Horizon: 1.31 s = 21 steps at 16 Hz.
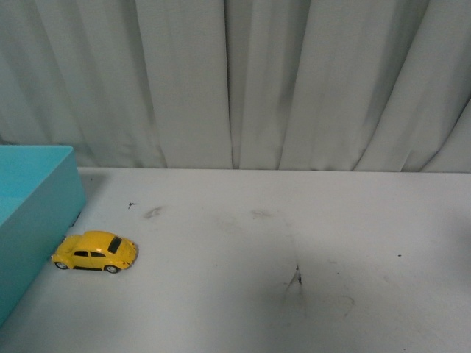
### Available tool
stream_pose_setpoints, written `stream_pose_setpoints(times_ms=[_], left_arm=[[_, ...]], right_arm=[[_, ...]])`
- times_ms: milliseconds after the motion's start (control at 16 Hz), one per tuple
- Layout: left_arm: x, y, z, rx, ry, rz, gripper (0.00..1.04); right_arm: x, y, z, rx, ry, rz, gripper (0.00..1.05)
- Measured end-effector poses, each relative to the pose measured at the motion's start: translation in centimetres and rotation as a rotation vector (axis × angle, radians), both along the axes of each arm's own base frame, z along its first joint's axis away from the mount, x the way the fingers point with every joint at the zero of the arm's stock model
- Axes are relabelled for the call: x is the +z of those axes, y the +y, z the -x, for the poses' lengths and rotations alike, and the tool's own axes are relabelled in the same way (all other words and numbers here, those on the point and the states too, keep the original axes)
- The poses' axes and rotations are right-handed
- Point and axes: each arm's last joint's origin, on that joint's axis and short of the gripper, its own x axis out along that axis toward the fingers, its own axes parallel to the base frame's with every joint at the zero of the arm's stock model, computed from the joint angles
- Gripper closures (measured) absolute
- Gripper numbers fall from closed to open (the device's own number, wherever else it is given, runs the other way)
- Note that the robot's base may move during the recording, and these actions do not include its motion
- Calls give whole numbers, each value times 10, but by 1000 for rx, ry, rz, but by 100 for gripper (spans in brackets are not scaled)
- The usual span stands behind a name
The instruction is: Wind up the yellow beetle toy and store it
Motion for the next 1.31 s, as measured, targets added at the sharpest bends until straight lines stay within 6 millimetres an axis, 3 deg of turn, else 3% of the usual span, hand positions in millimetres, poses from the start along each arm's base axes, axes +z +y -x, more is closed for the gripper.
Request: stream_pose_setpoints(times_ms=[125,499,1310], left_arm=[[0,0,0,0,0,0,7],[0,0,0,0,0,0,7],[0,0,0,0,0,0,7]], right_arm=[[9,0,18,0,-41,0,103],[9,0,57,-1,-33,-1,103],[16,-1,89,-1,-59,-1,103]])
